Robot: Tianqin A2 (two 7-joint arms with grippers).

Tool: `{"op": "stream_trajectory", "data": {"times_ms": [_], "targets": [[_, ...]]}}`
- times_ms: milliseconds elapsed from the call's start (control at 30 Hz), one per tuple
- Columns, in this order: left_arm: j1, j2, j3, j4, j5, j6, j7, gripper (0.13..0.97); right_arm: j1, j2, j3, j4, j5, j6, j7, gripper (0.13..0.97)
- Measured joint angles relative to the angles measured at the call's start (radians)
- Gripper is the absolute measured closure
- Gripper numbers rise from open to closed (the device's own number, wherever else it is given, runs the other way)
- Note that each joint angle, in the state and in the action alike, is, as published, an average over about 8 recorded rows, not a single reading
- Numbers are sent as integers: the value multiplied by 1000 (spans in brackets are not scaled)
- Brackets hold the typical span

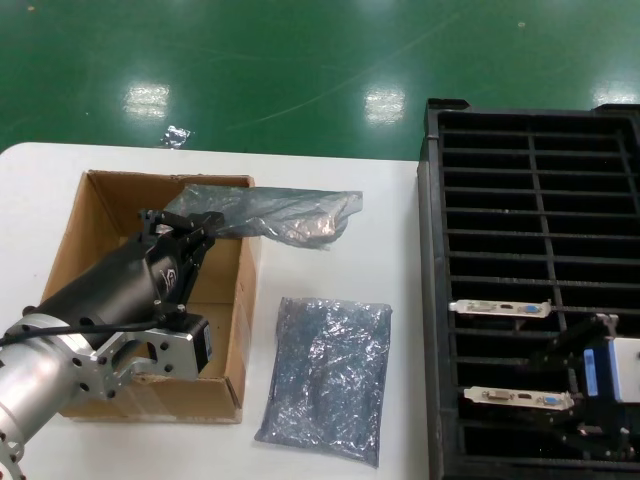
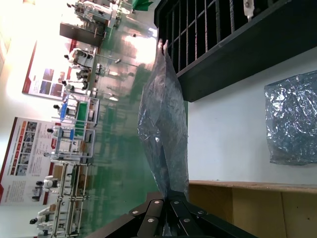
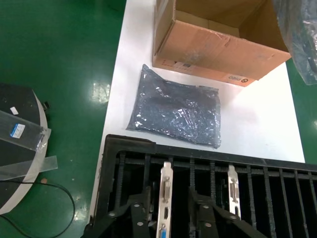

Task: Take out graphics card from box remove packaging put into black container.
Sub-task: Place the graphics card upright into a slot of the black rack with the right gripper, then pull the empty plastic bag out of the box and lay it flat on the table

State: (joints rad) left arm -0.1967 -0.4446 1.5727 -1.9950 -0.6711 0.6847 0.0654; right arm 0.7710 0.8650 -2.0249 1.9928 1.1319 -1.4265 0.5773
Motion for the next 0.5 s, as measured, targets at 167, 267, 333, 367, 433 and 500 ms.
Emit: {"op": "stream_trajectory", "data": {"times_ms": [167, 267, 333, 367, 433, 500], "targets": [[0, 0, 0, 0, 0, 0, 0, 959, -15, 13, 22, 0, 18, 19, -2, 759], [0, 0, 0, 0, 0, 0, 0, 959, -47, 26, 58, 2, 35, 62, 3, 711], [0, 0, 0, 0, 0, 0, 0, 959, -85, 35, 93, 2, 44, 110, 11, 687], [0, 0, 0, 0, 0, 0, 0, 959, -109, 38, 114, 1, 48, 140, 17, 663], [0, 0, 0, 0, 0, 0, 0, 959, -165, 41, 160, -4, 52, 209, 30, 614], [0, 0, 0, 0, 0, 0, 0, 959, -226, 39, 209, -13, 54, 281, 44, 566]]}}
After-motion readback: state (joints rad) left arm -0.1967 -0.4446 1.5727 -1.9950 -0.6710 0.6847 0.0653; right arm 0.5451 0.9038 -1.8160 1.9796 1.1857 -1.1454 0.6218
